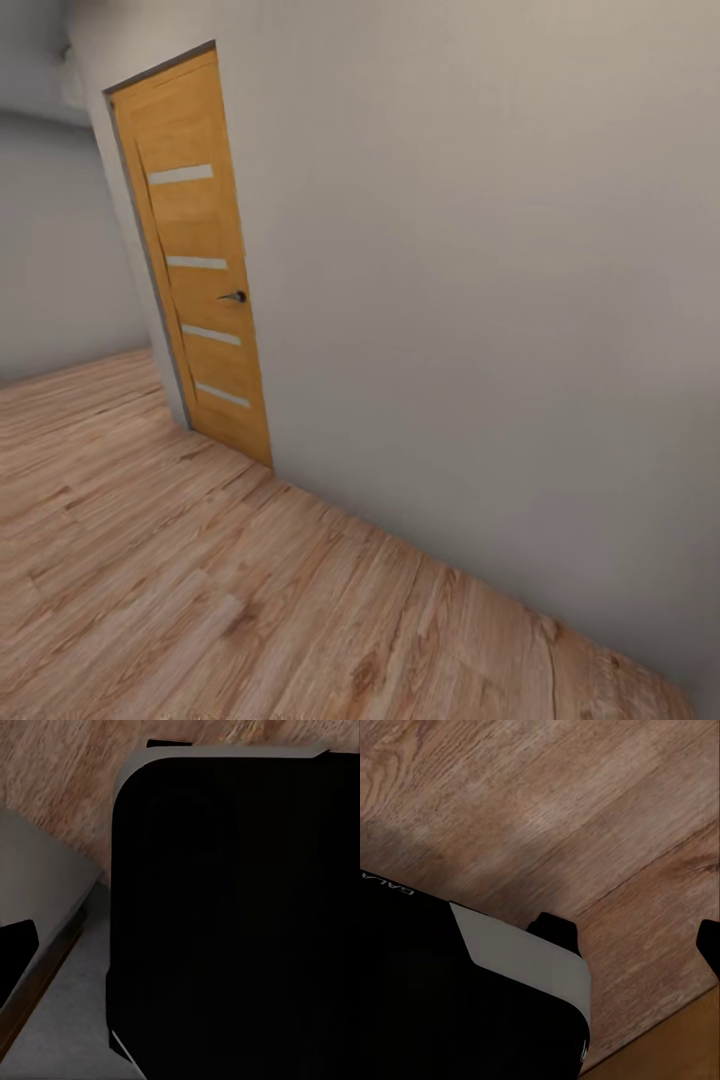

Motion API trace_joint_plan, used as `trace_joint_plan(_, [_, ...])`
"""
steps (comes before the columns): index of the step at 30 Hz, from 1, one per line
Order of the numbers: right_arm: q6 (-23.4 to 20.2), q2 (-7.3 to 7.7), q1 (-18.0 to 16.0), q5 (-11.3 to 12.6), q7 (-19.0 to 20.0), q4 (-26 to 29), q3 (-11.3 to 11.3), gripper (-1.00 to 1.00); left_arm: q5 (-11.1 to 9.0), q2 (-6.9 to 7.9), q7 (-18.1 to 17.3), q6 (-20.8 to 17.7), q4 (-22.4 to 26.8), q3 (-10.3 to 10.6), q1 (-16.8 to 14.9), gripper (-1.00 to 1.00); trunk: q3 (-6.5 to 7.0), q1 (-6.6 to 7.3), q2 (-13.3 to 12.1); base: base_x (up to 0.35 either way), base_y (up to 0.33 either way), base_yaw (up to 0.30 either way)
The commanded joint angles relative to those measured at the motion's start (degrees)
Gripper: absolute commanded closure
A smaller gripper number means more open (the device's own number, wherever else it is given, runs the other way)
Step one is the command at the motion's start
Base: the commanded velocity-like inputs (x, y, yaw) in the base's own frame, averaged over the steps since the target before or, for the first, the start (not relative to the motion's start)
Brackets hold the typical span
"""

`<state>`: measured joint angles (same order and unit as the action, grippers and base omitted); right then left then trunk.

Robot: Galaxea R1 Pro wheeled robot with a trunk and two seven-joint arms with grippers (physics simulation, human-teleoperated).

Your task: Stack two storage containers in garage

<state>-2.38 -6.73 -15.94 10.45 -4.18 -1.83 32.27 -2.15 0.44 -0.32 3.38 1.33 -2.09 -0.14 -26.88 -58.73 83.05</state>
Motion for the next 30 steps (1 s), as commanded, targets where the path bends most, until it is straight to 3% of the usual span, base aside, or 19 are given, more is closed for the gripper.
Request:
trace_joint_plan(1, [-0.09, -0.04, -0.06, 0.54, -0.13, -0.09, 0.50, -1.00, -0.25, 0.00, -0.03, 0.14, -0.01, -0.18, -0.02, -1.00, -0.05, 0.00, 0.03, 0.000, 0.000, 0.268])
trace_joint_plan(6, [-0.04, -0.04, -0.06, 0.56, -0.13, -0.09, 0.48, -1.00, -0.36, 0.08, -0.03, 0.14, -0.01, -0.19, -0.04, -1.00, -0.05, 0.00, 0.03, 0.088, 0.000, 0.209])
trace_joint_plan(18, [0.00, -0.04, -0.06, 0.66, -0.19, -0.07, 0.44, -1.00, -0.41, 0.10, -0.03, 0.05, -0.01, -0.19, -0.03, -1.00, -0.05, 0.00, 0.03, 0.305, 0.000, 0.029])
trace_joint_plan(30, [0.01, 0.03, -0.06, 0.62, -0.16, -0.08, 0.43, -1.00, -0.40, 0.06, -0.05, 0.13, -0.01, -0.11, -0.02, -1.00, -0.05, 0.00, 0.03, 0.322, 0.000, 0.259])
